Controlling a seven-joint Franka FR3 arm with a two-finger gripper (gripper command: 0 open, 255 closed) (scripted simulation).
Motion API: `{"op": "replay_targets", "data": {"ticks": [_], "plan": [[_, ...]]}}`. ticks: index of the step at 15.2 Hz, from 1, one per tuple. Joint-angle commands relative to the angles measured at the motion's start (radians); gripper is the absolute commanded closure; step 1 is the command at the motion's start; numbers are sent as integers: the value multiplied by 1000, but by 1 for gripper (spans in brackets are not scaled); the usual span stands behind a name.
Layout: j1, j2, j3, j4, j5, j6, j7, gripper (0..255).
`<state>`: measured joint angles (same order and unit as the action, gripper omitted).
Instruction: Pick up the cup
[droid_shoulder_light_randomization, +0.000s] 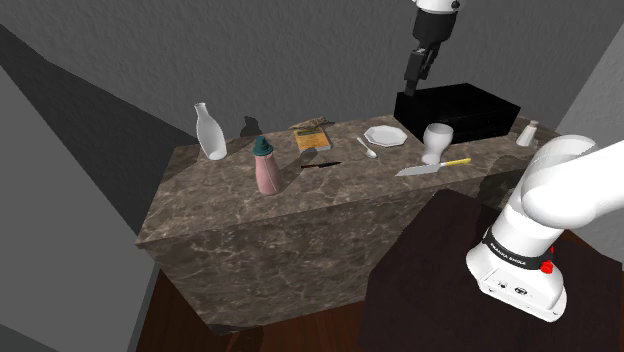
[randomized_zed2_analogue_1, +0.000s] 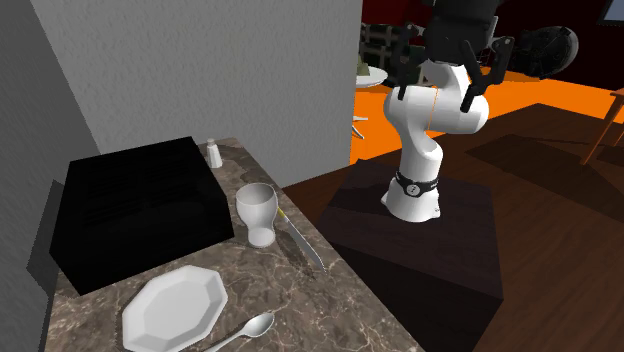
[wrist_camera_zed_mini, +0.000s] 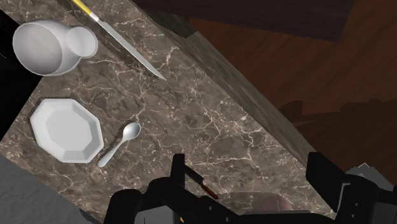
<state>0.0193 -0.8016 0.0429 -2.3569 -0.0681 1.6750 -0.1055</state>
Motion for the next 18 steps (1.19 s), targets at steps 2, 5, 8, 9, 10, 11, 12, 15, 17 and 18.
{"op": "replay_targets", "data": {"ticks": [2,5,8,9,10,11,12,15,17,18], "plan": [[-4,-8,-26,-23,-7,16,-27,0],[-18,-23,-105,-85,-29,64,-107,0],[-34,-22,-186,-135,-54,114,-188,0],[-40,-17,-214,-149,-63,131,-216,0],[-46,-11,-242,-162,-71,149,-243,0],[-51,-3,-270,-173,-80,167,-271,0],[-57,7,-299,-182,-88,185,-300,0],[-70,48,-386,-202,-110,241,-386,0],[-74,86,-447,-208,-121,280,-444,0],[-75,108,-477,-208,-125,300,-474,0]]}}
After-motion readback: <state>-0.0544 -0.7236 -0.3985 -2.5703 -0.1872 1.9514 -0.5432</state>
